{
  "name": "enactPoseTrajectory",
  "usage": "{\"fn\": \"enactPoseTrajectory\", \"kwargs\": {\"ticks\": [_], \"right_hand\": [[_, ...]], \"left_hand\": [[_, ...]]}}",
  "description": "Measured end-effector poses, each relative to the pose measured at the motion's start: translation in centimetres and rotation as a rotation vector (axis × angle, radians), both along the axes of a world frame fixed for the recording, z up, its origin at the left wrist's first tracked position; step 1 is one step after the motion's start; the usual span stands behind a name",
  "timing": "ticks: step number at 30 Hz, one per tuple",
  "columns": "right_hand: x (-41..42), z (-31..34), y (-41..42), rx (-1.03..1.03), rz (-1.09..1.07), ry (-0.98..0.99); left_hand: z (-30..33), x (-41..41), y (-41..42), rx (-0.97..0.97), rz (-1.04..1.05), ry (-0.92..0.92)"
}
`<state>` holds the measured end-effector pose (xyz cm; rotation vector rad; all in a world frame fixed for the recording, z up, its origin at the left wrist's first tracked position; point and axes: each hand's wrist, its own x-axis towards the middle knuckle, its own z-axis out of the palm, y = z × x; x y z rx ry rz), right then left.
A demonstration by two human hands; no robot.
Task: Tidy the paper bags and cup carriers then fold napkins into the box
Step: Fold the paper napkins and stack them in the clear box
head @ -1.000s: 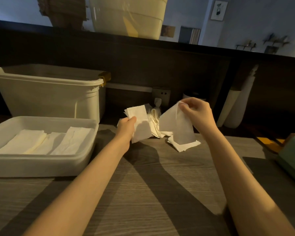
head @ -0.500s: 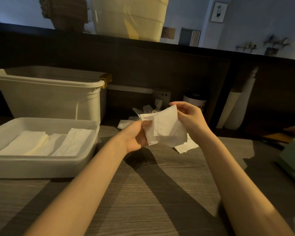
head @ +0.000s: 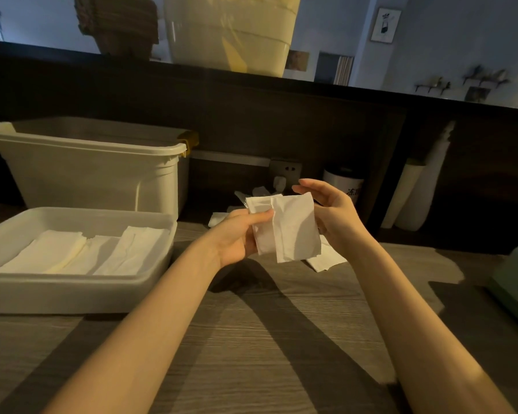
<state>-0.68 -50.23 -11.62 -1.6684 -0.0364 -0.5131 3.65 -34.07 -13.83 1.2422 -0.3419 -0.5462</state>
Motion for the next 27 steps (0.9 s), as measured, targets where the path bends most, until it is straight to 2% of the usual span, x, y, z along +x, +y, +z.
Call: {"fn": "enactPoseTrajectory", "kwargs": {"ticks": [6,11,15,19,22,27], "right_hand": [[0.1,0.0,-0.1,0.064,0.017,-0.026],[0.5,-0.2,0.6,-0.028,0.006,0.012],[0.5,0.0,0.6,0.062,-0.011,0.070],[0.7,0.0,0.6,-0.066,-0.091,0.041],[0.7,-0.1,0.4,-0.131,-0.133,0.004],[0.9,-0.4,0.0,-0.059,-0.156,0.030]], "left_hand": [[0.7,-0.2,-0.4,-0.026,0.043,0.045],[0.5,-0.1,-1.0,0.072,0.274,-0.018],[0.1,0.2,-1.3,0.151,0.420,-0.103],[0.0,0.2,-1.5,0.196,0.436,-0.171],[0.1,0.1,-1.5,0.163,0.418,-0.125],[0.2,0.3,-1.0,0.026,0.383,0.033]]}}
